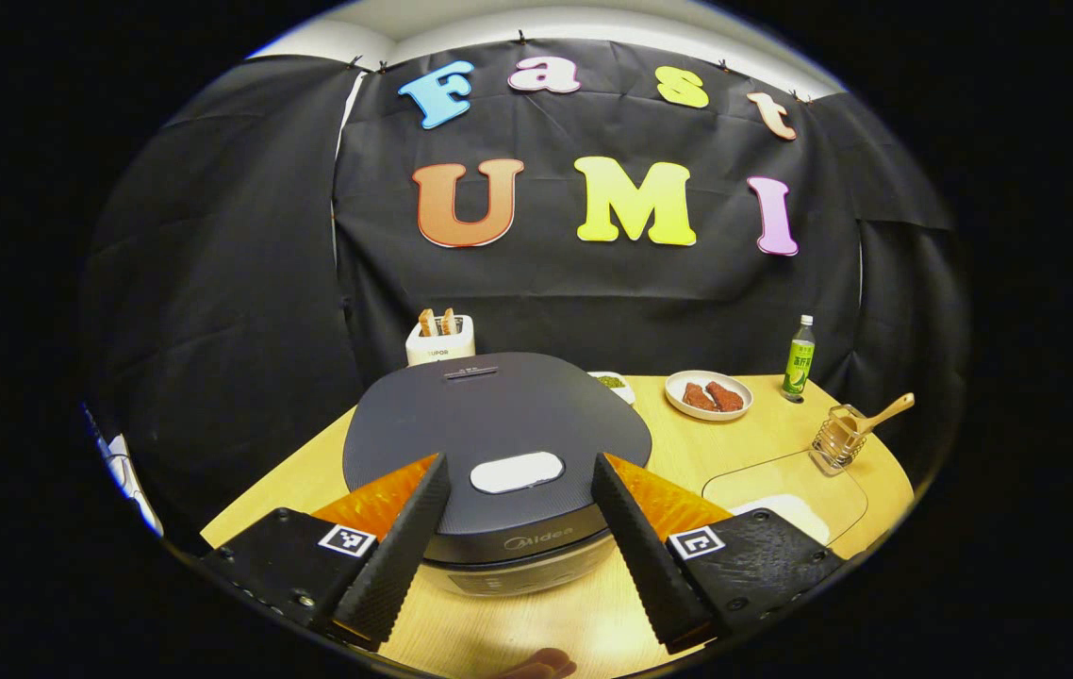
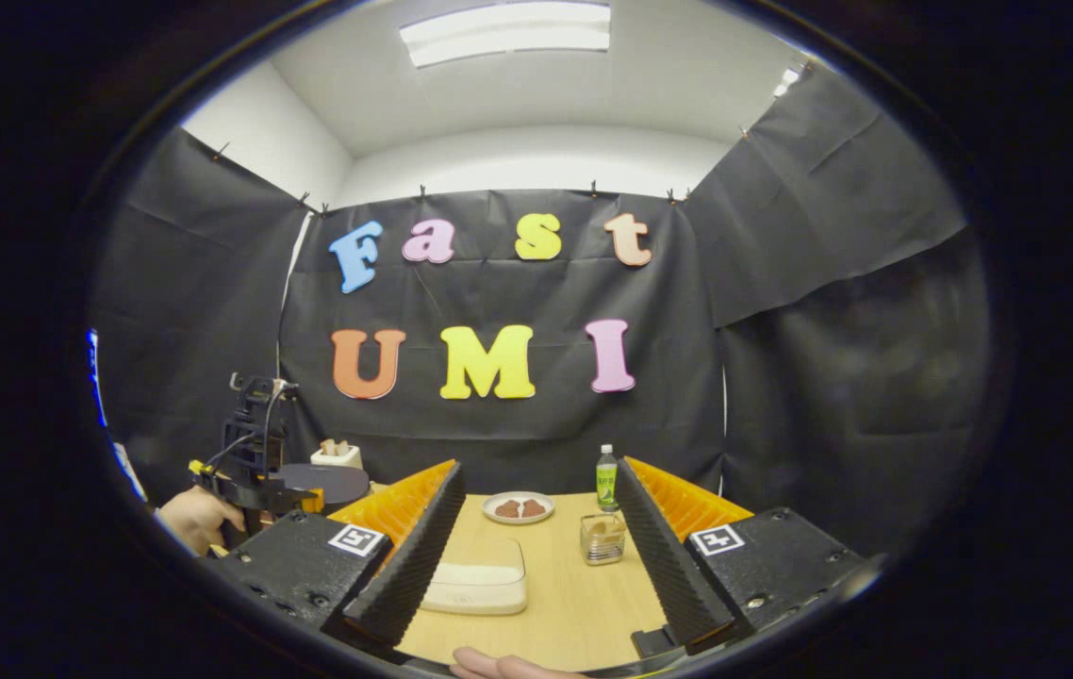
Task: Close the left gripper, press the button to open the rice cooker; take a wooden spoon from the chopstick holder with the right hand, scoop a spoonful of rice and pour it into the rice cooker, then put the wooden spoon back into the chopstick holder.
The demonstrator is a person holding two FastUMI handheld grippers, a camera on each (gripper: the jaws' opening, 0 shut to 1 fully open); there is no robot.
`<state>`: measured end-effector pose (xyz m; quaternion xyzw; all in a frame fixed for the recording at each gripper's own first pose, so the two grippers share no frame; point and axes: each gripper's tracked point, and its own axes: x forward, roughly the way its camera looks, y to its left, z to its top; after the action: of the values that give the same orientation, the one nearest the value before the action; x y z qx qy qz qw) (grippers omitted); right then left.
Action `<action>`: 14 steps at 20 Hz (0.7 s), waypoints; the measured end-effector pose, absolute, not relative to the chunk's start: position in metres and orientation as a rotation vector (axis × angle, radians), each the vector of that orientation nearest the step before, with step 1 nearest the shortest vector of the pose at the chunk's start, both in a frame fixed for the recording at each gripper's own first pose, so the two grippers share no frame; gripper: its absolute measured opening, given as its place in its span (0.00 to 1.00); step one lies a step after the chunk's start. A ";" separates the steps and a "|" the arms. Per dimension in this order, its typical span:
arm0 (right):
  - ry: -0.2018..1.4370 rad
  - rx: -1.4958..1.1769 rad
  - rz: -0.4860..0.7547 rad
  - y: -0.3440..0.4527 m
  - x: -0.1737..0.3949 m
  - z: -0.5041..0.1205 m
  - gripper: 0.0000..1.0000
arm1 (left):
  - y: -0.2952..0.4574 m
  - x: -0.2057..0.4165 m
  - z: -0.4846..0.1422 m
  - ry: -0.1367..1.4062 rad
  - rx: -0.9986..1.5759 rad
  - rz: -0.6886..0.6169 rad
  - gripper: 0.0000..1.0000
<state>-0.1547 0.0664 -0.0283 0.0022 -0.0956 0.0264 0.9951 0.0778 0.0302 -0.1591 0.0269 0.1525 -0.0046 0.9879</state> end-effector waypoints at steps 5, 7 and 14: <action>-0.202 -0.002 0.069 0.069 -0.160 -0.027 1.00 | 0.029 0.078 -0.153 0.249 0.060 -0.006 0.99; -0.207 0.002 0.063 0.066 -0.157 -0.027 1.00 | 0.026 0.073 -0.153 0.245 0.070 -0.004 0.97; -0.179 0.014 -0.003 0.053 -0.137 -0.032 1.00 | 0.011 0.049 -0.131 0.212 0.101 -0.024 0.95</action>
<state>-0.1367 0.0532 -0.0320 0.0072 -0.0895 -0.0014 0.9960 0.0489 0.0109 -0.1306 0.0504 0.1055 -0.0120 0.9931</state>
